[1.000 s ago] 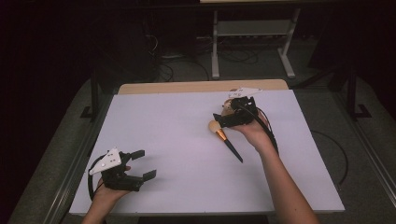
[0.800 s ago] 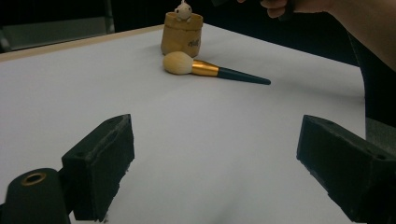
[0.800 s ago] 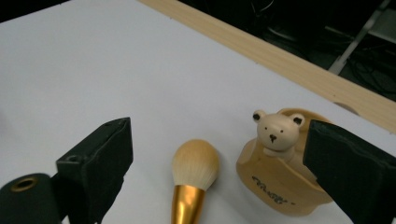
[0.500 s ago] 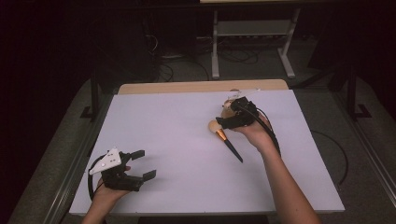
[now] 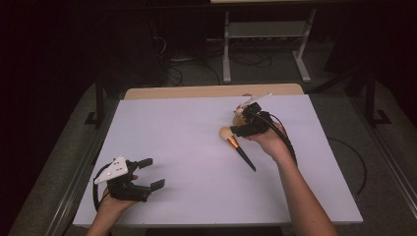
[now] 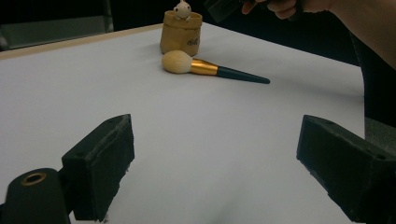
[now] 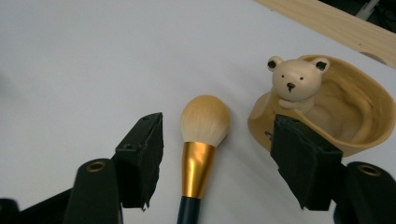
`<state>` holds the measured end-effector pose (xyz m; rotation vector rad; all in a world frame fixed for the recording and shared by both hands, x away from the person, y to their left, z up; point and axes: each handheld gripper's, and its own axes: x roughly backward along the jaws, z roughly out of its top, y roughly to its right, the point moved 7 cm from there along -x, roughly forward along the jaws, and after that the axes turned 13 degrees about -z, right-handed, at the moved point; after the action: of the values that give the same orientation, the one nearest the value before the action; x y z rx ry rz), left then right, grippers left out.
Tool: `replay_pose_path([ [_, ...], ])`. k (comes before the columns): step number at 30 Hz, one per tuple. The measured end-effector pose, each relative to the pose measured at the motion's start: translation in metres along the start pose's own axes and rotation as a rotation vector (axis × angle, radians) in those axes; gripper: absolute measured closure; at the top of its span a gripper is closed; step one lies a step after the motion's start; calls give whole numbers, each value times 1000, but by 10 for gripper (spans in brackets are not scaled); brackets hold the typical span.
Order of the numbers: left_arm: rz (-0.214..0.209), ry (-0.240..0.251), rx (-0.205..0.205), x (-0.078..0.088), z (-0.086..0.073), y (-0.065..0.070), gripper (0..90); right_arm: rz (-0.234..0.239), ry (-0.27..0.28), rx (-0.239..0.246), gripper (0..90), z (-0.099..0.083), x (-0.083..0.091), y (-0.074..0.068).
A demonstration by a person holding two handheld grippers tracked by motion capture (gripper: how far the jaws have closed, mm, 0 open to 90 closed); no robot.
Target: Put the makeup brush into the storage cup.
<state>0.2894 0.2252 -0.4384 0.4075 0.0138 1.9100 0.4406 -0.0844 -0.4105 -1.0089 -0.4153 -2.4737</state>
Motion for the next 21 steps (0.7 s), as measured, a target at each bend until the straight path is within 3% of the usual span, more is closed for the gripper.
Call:
replay_pose_path([
  [6,-1,-1,-1,0,0,-1,108,19,-51,-20,410,-4,-3,-2],
  [8,-1,2,3,0,0,0,108,24,-62,-6,426,-6,-6,-2],
  [21,-1,-2,0,0,0,0,108,35,-136,-11,470,-14,-18,-7],
])
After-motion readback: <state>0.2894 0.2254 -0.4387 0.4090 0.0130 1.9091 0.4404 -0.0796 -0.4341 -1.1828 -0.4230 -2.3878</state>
